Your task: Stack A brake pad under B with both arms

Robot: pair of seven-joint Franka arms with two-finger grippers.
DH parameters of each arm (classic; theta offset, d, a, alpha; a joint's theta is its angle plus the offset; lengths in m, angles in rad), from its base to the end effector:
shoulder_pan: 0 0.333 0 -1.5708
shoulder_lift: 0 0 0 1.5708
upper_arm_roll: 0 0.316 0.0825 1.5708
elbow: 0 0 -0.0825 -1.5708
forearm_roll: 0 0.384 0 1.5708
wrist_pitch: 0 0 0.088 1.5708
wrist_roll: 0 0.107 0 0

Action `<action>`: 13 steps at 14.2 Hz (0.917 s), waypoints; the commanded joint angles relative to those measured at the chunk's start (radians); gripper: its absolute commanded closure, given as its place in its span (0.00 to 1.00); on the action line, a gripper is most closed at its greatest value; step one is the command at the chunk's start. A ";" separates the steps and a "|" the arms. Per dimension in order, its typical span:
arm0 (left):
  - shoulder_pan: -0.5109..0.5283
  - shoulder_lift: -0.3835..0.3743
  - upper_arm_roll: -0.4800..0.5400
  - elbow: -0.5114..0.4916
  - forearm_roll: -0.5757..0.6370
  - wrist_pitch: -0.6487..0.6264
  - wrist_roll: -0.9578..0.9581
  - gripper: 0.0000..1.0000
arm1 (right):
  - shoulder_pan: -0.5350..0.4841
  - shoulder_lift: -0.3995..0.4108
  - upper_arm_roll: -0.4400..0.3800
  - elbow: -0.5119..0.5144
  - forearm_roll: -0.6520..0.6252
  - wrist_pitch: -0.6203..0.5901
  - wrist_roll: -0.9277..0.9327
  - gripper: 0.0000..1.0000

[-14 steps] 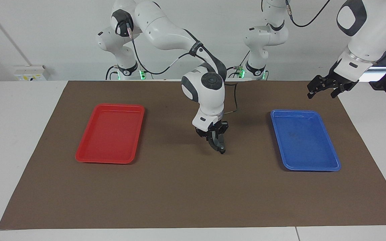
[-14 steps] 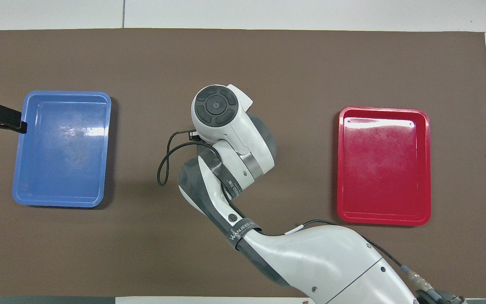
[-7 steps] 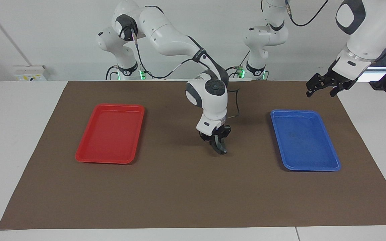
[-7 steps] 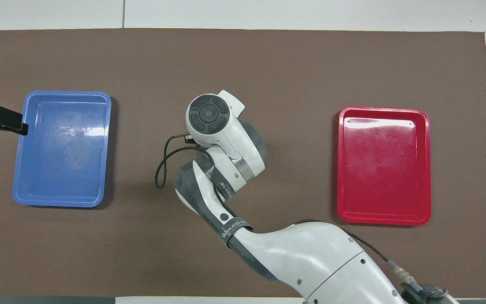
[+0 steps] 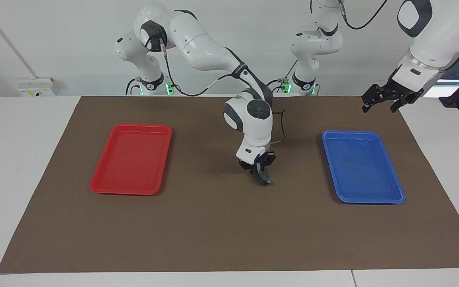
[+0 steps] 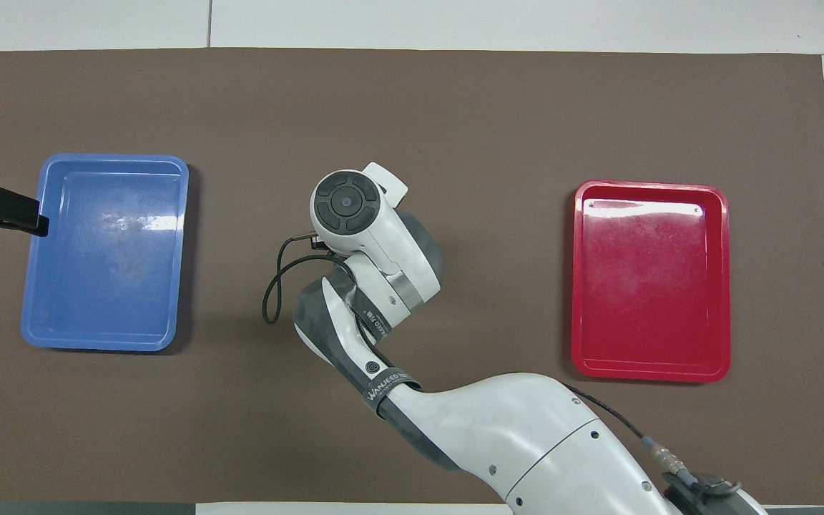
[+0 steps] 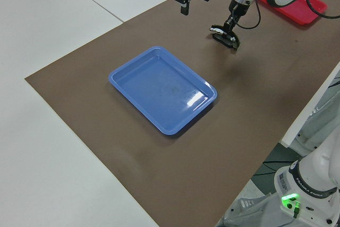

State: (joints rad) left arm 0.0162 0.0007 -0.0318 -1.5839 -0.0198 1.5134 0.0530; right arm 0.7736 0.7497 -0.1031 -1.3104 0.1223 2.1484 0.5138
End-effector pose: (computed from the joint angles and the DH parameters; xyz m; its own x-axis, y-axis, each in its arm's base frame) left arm 0.5479 -0.0108 0.6132 0.9951 -0.0696 -0.0700 -0.0681 -0.9974 0.0236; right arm 0.5732 0.4848 0.3036 0.9906 0.1224 0.0612 0.1270 -0.9888 -0.0781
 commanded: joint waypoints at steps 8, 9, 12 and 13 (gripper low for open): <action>0.007 -0.031 0.004 -0.034 0.011 -0.001 0.002 0.00 | -0.008 -0.018 -0.009 0.025 0.000 -0.002 0.041 0.00; 0.007 -0.030 0.006 -0.034 0.012 -0.001 0.002 0.00 | -0.010 -0.042 -0.018 0.025 -0.021 -0.005 0.040 0.00; 0.007 -0.031 0.006 -0.034 0.012 -0.001 0.002 0.00 | -0.111 -0.149 -0.024 0.005 -0.073 -0.097 0.035 0.00; 0.007 -0.031 0.004 -0.034 0.011 -0.001 0.002 0.00 | -0.152 -0.194 -0.024 -0.010 -0.073 -0.134 0.034 0.00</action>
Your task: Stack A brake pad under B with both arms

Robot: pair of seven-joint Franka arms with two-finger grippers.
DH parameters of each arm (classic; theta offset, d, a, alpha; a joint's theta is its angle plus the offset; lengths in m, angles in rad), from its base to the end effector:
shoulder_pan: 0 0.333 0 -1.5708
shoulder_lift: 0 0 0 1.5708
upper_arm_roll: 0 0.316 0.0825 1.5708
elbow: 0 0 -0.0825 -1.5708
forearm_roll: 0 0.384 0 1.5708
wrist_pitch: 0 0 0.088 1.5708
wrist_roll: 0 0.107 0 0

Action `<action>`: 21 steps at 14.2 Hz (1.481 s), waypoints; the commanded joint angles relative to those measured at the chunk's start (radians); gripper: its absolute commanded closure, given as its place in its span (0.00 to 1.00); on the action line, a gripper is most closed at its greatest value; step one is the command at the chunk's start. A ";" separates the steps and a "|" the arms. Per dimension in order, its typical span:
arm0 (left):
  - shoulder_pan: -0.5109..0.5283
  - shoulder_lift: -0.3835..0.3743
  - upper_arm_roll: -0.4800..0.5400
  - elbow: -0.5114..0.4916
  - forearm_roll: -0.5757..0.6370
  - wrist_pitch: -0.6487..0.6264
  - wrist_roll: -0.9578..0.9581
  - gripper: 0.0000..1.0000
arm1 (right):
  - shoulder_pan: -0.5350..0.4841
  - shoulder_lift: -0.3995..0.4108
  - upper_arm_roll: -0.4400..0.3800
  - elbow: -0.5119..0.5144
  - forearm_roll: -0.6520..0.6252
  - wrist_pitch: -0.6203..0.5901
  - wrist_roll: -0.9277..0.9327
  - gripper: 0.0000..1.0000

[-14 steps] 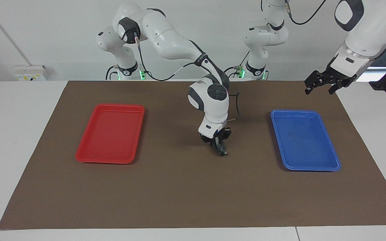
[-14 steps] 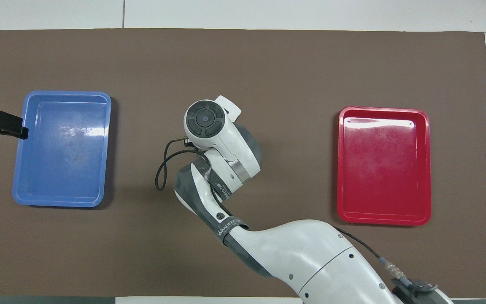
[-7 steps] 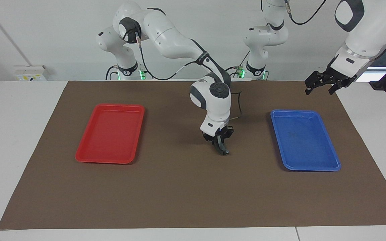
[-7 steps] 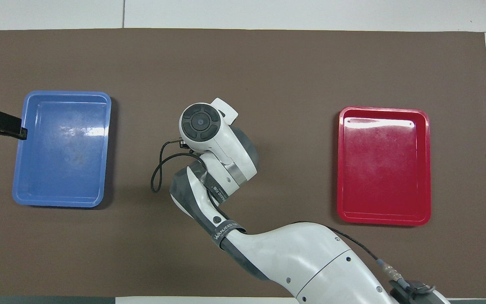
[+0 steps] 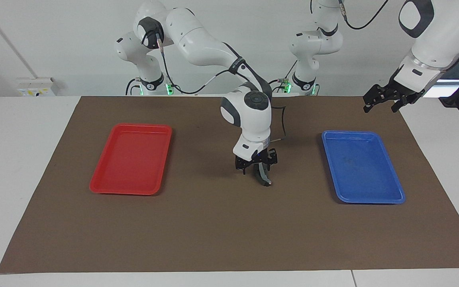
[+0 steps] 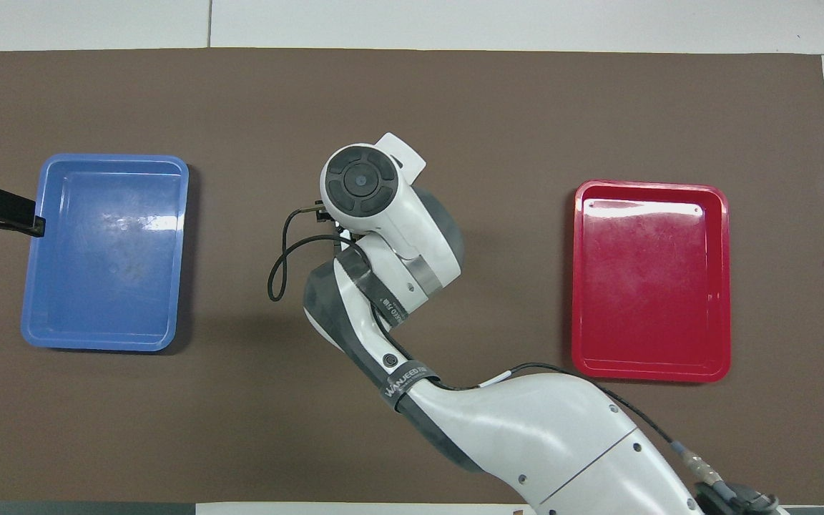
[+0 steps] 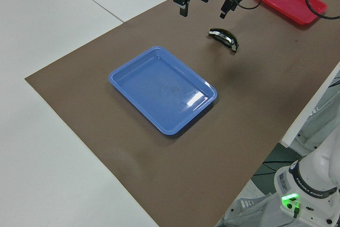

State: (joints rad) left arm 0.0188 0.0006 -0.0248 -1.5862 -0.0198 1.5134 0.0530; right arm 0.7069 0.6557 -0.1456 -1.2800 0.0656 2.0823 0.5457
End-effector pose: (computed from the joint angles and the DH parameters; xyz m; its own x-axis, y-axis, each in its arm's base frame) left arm 0.5479 -0.0055 0.6122 0.9956 -0.0601 -0.0722 -0.0585 -0.9980 0.0237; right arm 0.6173 0.4238 0.3837 0.9893 0.0202 0.1444 0.0285 -0.9980 -0.0559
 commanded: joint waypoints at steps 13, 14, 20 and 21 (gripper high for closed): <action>0.004 -0.030 -0.001 -0.032 0.011 -0.001 0.002 0.00 | -0.650 -0.651 0.017 -0.249 -0.099 -0.665 -0.593 0.00; 0.004 -0.031 -0.001 -0.032 0.012 -0.001 0.002 0.00 | -0.661 -0.691 0.018 -0.280 -0.099 -0.666 -0.610 0.00; 0.004 -0.030 -0.001 -0.032 0.011 -0.001 0.002 0.00 | -0.667 -0.800 0.014 -0.407 -0.099 -0.639 -0.655 0.00; 0.004 -0.031 -0.001 -0.032 0.012 -0.001 0.002 0.00 | -0.670 -0.797 0.014 -0.436 -0.099 -0.622 -0.656 0.00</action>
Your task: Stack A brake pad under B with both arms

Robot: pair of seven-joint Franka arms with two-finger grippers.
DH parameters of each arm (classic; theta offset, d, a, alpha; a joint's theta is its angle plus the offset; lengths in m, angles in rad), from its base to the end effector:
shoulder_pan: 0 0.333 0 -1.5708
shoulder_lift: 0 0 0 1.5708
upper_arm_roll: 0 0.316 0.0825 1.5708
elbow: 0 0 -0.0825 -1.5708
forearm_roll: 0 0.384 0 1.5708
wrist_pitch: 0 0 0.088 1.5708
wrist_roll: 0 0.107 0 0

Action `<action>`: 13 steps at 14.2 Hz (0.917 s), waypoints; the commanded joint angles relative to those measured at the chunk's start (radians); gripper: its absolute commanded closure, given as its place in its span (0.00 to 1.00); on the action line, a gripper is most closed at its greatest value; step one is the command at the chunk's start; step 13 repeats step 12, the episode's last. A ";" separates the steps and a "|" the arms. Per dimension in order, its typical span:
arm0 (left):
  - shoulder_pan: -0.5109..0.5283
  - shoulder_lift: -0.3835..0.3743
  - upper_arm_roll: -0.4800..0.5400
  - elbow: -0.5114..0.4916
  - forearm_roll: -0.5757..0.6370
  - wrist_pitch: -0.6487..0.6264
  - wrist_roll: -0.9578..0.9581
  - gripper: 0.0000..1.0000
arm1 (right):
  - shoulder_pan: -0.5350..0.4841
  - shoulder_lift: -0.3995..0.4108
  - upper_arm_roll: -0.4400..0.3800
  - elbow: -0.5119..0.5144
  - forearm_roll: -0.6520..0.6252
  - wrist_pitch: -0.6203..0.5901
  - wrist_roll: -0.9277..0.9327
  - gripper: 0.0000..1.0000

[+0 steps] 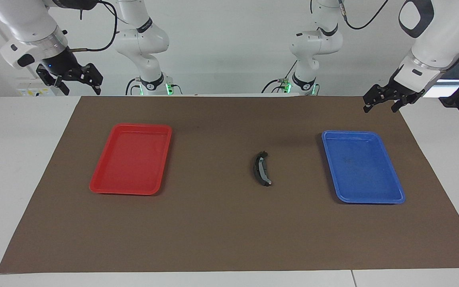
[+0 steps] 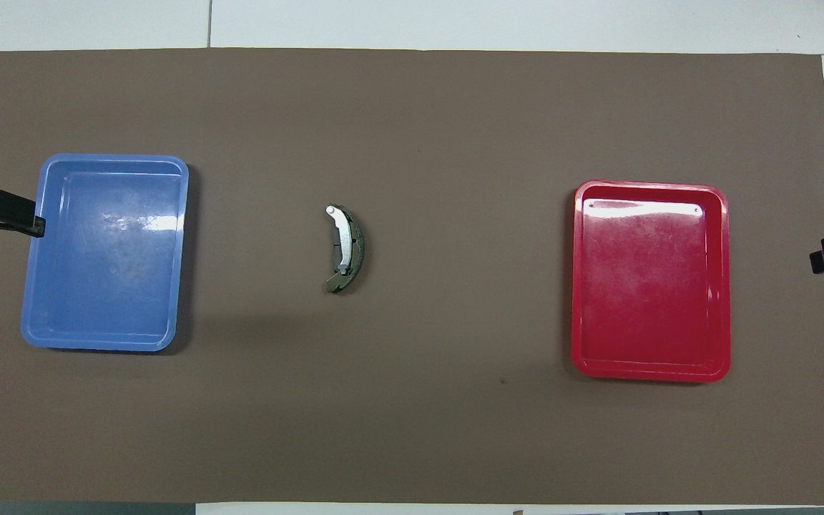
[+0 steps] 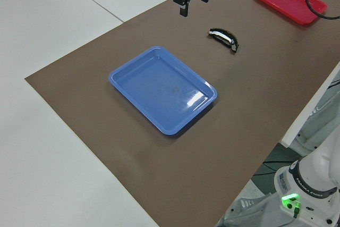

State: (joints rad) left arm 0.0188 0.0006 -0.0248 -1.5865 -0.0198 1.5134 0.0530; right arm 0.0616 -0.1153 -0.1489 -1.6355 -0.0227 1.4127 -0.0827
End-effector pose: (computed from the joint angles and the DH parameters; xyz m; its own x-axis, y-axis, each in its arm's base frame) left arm 0.5478 -0.0055 0.6120 0.9956 -0.0601 -0.0725 -0.0585 -0.9980 0.0237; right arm 0.4988 -0.0512 0.6417 0.9941 -0.0048 -0.1086 -0.0052 -1.0000 -0.0034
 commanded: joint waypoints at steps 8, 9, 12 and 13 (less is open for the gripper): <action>0.004 -0.031 -0.003 -0.032 0.011 -0.001 0.002 0.00 | -0.039 -0.021 0.028 -0.096 0.004 0.120 -0.026 0.00; 0.004 -0.030 -0.001 -0.032 0.012 -0.001 0.002 0.00 | -0.039 -0.018 0.028 -0.083 0.004 0.106 -0.028 0.00; 0.004 -0.031 -0.001 -0.032 0.012 -0.001 0.002 0.00 | -0.039 -0.014 0.025 -0.075 0.004 0.094 -0.028 0.00; 0.004 -0.031 -0.001 -0.032 0.012 -0.001 0.002 0.00 | -0.039 -0.014 0.025 -0.075 0.004 0.094 -0.028 0.00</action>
